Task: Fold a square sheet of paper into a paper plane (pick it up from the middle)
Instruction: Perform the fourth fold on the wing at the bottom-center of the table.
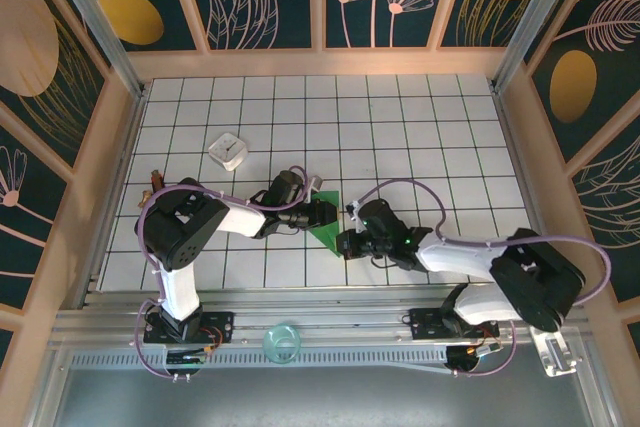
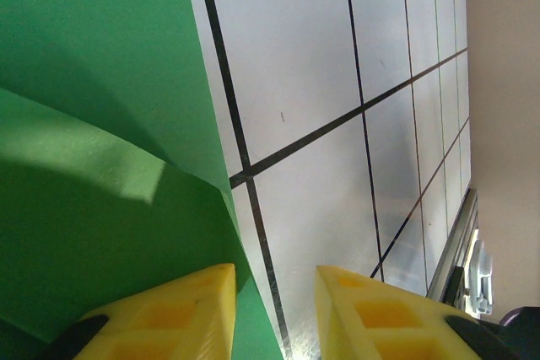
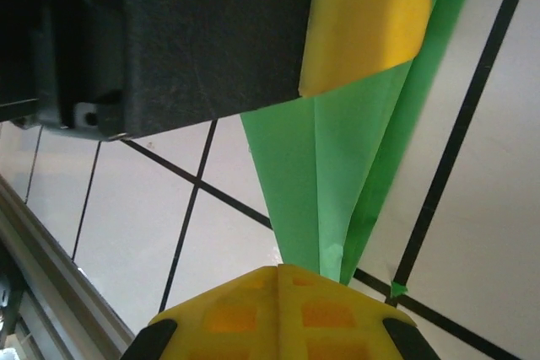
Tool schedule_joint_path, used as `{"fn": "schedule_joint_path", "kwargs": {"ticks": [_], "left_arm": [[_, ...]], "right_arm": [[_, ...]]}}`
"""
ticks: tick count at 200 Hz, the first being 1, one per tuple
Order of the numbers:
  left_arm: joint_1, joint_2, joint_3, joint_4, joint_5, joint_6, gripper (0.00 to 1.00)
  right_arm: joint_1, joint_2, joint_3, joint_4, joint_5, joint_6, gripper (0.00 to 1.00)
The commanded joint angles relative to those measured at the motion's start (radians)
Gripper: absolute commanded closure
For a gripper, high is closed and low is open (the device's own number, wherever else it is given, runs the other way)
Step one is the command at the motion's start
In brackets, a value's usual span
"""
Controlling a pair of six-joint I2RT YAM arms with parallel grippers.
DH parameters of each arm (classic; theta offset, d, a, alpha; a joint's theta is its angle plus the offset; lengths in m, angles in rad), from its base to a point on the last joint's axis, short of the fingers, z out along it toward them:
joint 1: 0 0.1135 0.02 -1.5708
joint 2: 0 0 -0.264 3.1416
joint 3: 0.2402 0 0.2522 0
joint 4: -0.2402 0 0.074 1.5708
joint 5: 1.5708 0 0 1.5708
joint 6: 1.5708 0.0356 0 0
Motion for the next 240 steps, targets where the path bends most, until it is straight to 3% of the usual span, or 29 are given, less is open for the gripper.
{"fn": "schedule_joint_path", "kwargs": {"ticks": [1, 126, 177, 240], "left_arm": [[0.003, 0.049, -0.021, -0.096, -0.063, 0.021, 0.68], [0.003, -0.063, 0.022, -0.085, -0.004, -0.039, 0.64], [-0.006, -0.154, -0.059, -0.073, 0.002, -0.103, 0.64], [-0.052, -0.114, -0.094, -0.018, 0.052, -0.18, 0.87]], "right_arm": [[-0.007, 0.054, 0.019, 0.045, -0.018, -0.026, 1.0], [-0.012, 0.086, -0.117, 0.038, 0.021, 0.026, 1.0], [-0.012, 0.099, -0.109, 0.029, 0.03, 0.028, 1.0], [-0.012, 0.108, -0.097, 0.017, 0.038, 0.023, 1.0]]}}
